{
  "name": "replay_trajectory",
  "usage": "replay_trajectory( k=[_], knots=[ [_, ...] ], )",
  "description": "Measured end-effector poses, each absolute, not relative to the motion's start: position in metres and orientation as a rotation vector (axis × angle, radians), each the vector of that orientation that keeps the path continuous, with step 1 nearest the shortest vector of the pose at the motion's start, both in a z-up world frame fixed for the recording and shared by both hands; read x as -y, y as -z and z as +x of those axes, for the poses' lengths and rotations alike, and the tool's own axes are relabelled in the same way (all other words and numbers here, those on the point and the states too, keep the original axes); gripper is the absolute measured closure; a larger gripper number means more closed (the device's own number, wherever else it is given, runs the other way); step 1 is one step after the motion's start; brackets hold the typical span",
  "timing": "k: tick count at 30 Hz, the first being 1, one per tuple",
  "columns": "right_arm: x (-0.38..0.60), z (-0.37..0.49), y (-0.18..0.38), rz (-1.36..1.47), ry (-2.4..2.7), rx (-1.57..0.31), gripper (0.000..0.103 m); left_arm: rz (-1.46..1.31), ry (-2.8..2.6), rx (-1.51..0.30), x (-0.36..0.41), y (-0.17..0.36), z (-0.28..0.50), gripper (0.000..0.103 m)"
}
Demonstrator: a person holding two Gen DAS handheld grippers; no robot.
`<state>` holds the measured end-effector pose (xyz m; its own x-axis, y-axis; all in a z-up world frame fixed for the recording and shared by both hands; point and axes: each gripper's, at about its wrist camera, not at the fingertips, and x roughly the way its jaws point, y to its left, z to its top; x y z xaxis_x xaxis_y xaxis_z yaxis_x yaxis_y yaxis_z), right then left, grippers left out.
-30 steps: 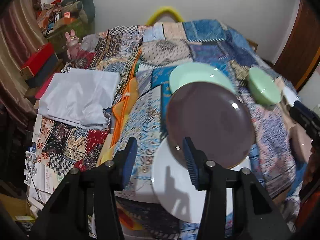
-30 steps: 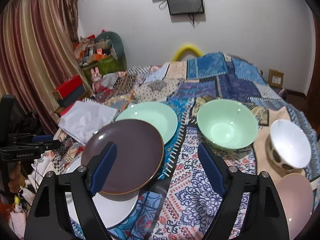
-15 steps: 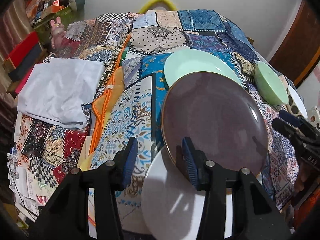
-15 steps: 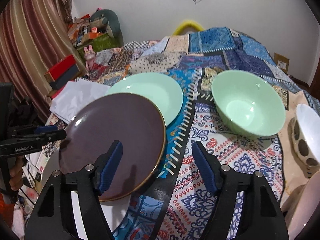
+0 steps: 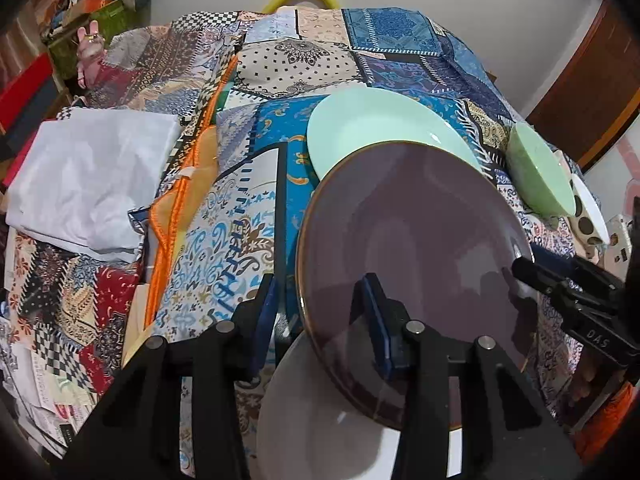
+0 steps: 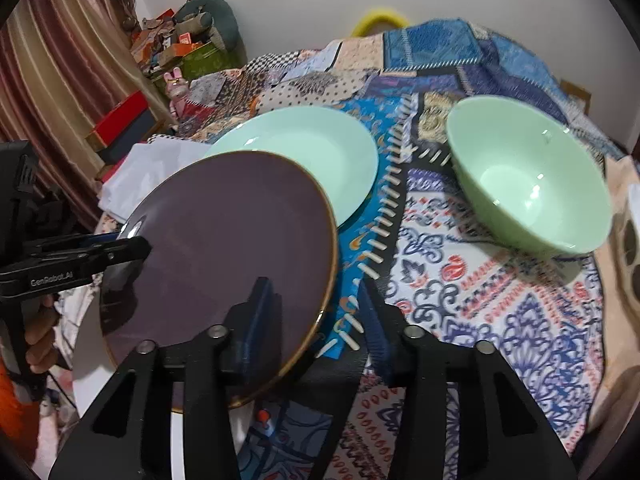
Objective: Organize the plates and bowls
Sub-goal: 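Close the left tool on the dark brown plate rim and lift it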
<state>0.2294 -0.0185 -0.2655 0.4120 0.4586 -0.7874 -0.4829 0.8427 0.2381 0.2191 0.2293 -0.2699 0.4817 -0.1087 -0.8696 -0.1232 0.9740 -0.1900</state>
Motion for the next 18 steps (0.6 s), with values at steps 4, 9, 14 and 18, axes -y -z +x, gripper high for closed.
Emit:
replay_trajectory(
  k=[4, 9, 14, 18],
  knots=[
    [0.0173, 0.2312, 0.2681, -0.011, -0.597, -0.996, 0.071, -0.246, 0.011, -1.066, -0.2282, 0.2701, 0.2221, 0.066],
    [0.0133, 0.2316, 0.2696, -0.009, -0.615, -1.0, 0.072, -0.258, 0.02, -1.06, -0.2266, 0.2707, 0.2245, 0.068],
    [0.0106, 0.2303, 0.271, -0.007, -0.62, -0.993, 0.072, -0.265, 0.002, -1.06, -0.2239, 0.2703, 0.2248, 0.069],
    [0.0137, 0.2319, 0.2702, 0.01, -0.613, -0.996, 0.073, -0.283, 0.0, -1.057, -0.2226, 0.2694, 0.224, 0.069]
  ],
)
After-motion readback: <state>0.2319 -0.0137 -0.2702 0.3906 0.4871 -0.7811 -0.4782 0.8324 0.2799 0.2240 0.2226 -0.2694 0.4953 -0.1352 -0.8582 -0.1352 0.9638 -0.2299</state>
